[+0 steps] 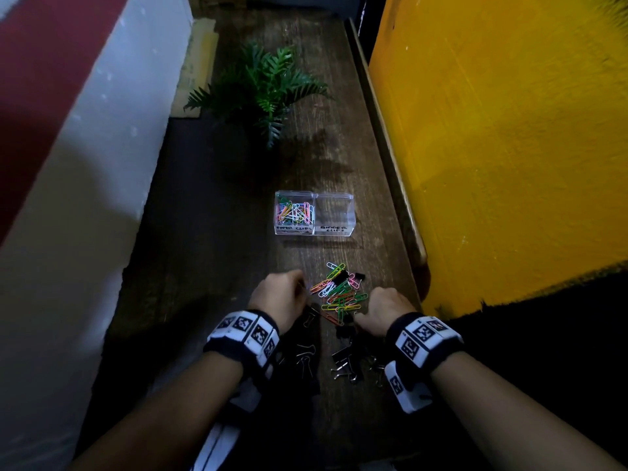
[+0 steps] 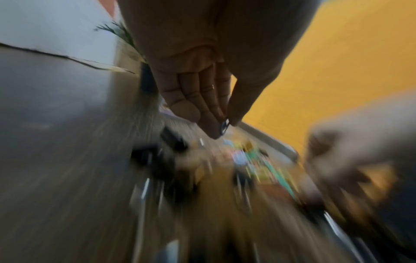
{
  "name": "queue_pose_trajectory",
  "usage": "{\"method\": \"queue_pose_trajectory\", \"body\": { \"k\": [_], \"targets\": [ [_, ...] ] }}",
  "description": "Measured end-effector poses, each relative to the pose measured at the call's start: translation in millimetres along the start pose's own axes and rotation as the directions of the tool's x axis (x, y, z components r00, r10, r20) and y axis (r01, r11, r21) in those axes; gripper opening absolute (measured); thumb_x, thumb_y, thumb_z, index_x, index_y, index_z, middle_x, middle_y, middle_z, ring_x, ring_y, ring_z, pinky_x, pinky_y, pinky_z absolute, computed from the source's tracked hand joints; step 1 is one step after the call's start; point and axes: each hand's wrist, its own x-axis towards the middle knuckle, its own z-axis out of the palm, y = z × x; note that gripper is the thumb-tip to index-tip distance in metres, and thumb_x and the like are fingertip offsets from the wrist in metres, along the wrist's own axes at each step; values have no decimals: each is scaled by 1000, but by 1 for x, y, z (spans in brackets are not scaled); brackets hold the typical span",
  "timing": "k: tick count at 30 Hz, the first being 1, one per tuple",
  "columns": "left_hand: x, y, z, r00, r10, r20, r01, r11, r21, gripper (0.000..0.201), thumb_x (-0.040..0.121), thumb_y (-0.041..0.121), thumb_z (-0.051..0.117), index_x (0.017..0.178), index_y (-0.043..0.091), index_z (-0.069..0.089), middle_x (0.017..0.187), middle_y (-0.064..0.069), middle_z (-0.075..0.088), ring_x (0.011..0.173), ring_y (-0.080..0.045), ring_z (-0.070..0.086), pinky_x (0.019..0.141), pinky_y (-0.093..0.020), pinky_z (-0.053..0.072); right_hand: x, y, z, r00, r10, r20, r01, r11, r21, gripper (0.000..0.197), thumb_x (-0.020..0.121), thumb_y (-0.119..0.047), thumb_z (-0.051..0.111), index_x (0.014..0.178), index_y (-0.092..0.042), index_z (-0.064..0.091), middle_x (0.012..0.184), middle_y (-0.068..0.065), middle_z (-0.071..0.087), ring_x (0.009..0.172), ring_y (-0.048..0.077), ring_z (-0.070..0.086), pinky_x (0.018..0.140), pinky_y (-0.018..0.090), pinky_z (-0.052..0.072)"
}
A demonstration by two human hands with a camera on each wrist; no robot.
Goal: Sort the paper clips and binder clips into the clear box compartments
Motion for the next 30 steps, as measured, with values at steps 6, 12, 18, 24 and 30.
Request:
{"method": "queue_pose_trajectory", "body": {
  "k": [6,12,18,24,30],
  "targets": [
    [69,6,-46,986,-77,-148,60,992,-111,10,80,26,72,90,27,69,86,0,72,80,-19,67,77,-32,56,1,-6,2,1000,-25,19,25,1000,-5,21,83,-26,72,91,-13,58,98,6,64,87,23,61,79,34,53],
    [126,6,-73,964,-197,-181,171,974,-152,17,78,21,74,94,23,68,100,-6,68,86,-22,64,73,-28,53,2,-8,5,999,-48,-13,48,999,18,26,81,-27,73,81,-16,50,93,5,63,86,22,62,79,33,54],
    [125,0,-65,959,-210,-188,168,962,-215,23,80,16,71,102,21,67,100,-4,69,87,-19,65,71,-22,50,-1,-8,11,984,-163,-79,157,985,-74,20,86,-27,67,91,-13,55,90,4,60,86,21,61,79,33,53],
    [70,-16,-53,926,-222,-306,102,926,-364,16,79,13,71,95,18,69,88,4,70,81,-10,64,74,-15,43,3,-6,7,968,-231,-98,214,963,-164,20,87,-25,62,97,-8,58,99,12,64,95,31,63,80,35,50],
    [4,-52,-17,943,-255,-212,173,923,-343,22,76,10,72,96,20,70,95,0,71,87,-19,66,83,-30,53,8,1,-6,988,-121,-93,119,992,-28,15,85,-23,62,77,-11,58,81,8,64,78,25,64,68,30,51]
  ]
}}
